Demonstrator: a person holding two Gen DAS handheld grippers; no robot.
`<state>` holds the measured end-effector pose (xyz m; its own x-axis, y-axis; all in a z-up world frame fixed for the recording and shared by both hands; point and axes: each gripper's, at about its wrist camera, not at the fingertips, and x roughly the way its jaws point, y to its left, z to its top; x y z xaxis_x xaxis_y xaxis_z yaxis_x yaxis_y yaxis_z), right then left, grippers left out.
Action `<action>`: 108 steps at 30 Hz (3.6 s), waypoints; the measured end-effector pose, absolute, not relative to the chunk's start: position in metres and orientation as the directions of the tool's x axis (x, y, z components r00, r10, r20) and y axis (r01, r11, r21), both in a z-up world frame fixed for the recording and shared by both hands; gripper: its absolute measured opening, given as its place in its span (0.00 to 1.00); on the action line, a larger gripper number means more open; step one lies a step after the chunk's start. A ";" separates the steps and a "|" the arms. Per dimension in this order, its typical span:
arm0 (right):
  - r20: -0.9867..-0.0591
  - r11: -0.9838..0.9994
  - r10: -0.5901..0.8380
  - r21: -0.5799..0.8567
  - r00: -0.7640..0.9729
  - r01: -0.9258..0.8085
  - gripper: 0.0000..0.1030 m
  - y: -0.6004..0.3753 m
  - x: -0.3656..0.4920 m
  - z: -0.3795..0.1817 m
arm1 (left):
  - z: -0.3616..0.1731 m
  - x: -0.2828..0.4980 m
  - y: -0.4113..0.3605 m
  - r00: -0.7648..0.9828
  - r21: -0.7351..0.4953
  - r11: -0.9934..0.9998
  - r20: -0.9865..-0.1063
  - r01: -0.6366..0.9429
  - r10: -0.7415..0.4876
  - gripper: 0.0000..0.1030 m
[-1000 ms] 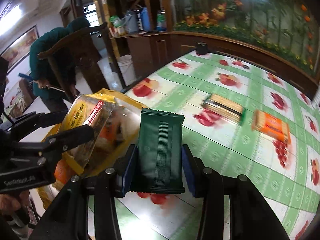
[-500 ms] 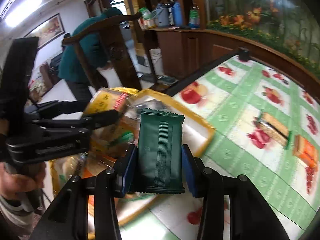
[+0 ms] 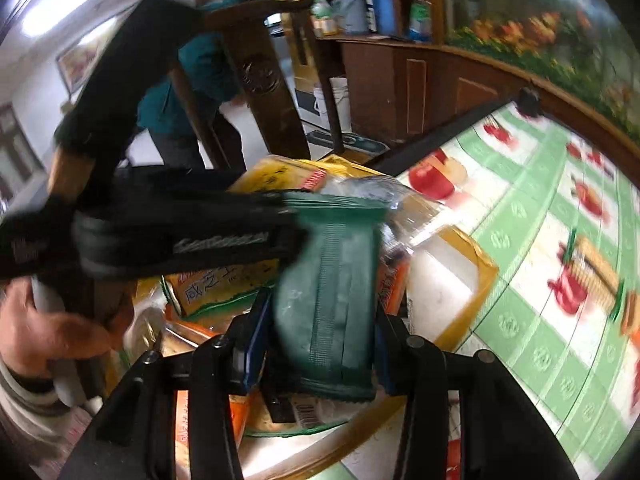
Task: Organize snacks
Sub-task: 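Carry the yellow biscuit pack and dark green pack to the box and release them, then move both tools back over the two cracker packs on the table, then grasp the striped cracker pack with the left gripper while the right grasps the orange cracker pack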
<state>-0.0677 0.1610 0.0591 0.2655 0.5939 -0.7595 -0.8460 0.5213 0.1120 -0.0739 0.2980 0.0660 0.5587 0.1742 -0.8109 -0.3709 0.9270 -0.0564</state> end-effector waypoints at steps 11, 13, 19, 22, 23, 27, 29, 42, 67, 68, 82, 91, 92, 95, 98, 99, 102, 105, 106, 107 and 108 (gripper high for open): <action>-0.712 0.579 0.652 0.248 0.259 -0.776 0.71 0.117 -0.049 0.074 | 0.094 -0.091 0.285 0.613 -0.062 0.935 -0.770 -0.349 0.177 0.79; -0.708 0.587 0.659 0.274 0.254 -0.762 0.71 0.109 -0.046 0.073 | 0.099 -0.093 0.281 0.624 -0.059 0.937 -0.760 -0.344 0.181 0.80; -0.689 0.600 0.671 0.288 0.275 -0.746 0.71 0.088 -0.047 0.077 | 0.114 -0.101 0.258 0.662 -0.023 0.946 -0.720 -0.323 0.209 0.83; -0.671 0.611 0.681 0.301 0.292 -0.732 0.71 0.074 -0.046 0.082 | 0.119 -0.101 0.237 0.676 0.017 0.952 -0.701 -0.304 0.229 0.84; -0.667 0.618 0.680 0.296 0.306 -0.728 0.71 0.069 -0.046 0.084 | 0.120 -0.100 0.229 0.678 0.020 0.956 -0.700 -0.291 0.221 0.85; -0.674 0.657 0.650 0.264 0.352 -0.706 0.71 0.051 -0.042 0.086 | 0.116 -0.092 0.199 0.681 0.033 0.969 -0.706 -0.245 0.196 0.86; -0.677 0.674 0.639 0.264 0.365 -0.690 0.71 0.040 -0.038 0.085 | 0.114 -0.086 0.184 0.682 0.040 0.972 -0.706 -0.230 0.190 0.86; -0.687 0.795 0.548 0.251 0.476 -0.553 0.71 -0.055 -0.012 0.078 | 0.108 -0.047 0.109 0.681 -0.005 0.990 -0.727 -0.140 0.093 0.86; -0.712 0.861 0.364 0.012 0.600 -0.508 0.72 -0.051 0.131 0.073 | 0.086 0.026 0.094 0.612 -0.076 0.969 -0.786 -0.234 0.086 0.86; -0.716 0.858 0.354 -0.008 0.602 -0.514 0.72 -0.043 0.144 0.071 | 0.085 0.027 0.101 0.610 -0.095 0.961 -0.788 -0.260 0.087 0.86; -0.845 0.709 0.340 -0.059 0.413 -0.703 0.72 -0.016 0.136 0.035 | 0.075 0.048 0.117 0.584 -0.145 0.930 -0.807 -0.337 0.085 0.86; -0.764 0.856 0.399 0.111 0.507 -0.505 0.77 -0.120 0.152 0.081 | 0.055 0.079 0.077 0.518 -0.028 0.968 -0.848 -0.251 0.110 0.86; -0.767 0.860 0.415 0.156 0.489 -0.486 0.77 -0.128 0.158 0.079 | 0.049 0.082 0.075 0.505 -0.029 0.969 -0.857 -0.246 0.102 0.86; -0.767 0.862 0.444 0.224 0.462 -0.456 0.77 -0.133 0.169 0.071 | 0.041 0.088 0.072 0.490 -0.039 0.971 -0.868 -0.237 0.084 0.86; -0.786 0.885 0.351 0.102 0.509 -0.454 0.77 -0.119 0.182 0.065 | 0.036 0.093 0.074 0.478 -0.033 0.968 -0.874 -0.249 0.093 0.86; -0.803 0.896 0.292 0.039 0.520 -0.443 0.77 -0.112 0.188 0.061 | 0.035 0.094 0.076 0.478 -0.042 0.966 -0.874 -0.253 0.088 0.86; -0.825 0.910 0.082 -0.167 0.559 -0.380 0.77 -0.103 0.207 0.046 | 0.034 0.094 0.080 0.477 -0.040 0.964 -0.874 -0.264 0.094 0.86; -0.812 0.909 -0.002 -0.245 0.584 -0.337 0.77 -0.111 0.212 0.041 | 0.032 0.097 0.084 0.476 -0.051 0.960 -0.875 -0.277 0.090 0.86; -0.808 0.911 -0.019 -0.257 0.588 -0.323 0.77 -0.116 0.212 0.040 | 0.031 0.098 0.085 0.474 -0.054 0.959 -0.876 -0.279 0.088 0.86; -0.810 0.912 -0.023 -0.258 0.587 -0.319 0.77 -0.120 0.213 0.038 | 0.030 0.099 0.085 0.472 -0.055 0.959 -0.877 -0.280 0.088 0.86; -0.824 0.909 -0.034 -0.261 0.566 -0.325 0.77 -0.124 0.211 0.034 | 0.030 0.099 0.085 0.472 -0.054 0.958 -0.877 -0.280 0.088 0.86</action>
<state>0.2113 -0.1243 0.0336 0.5660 -0.0339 -0.8237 -0.3251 0.9090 -0.2609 0.0992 0.0849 0.0296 0.4717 0.0881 -0.8773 -0.2799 0.9585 -0.0542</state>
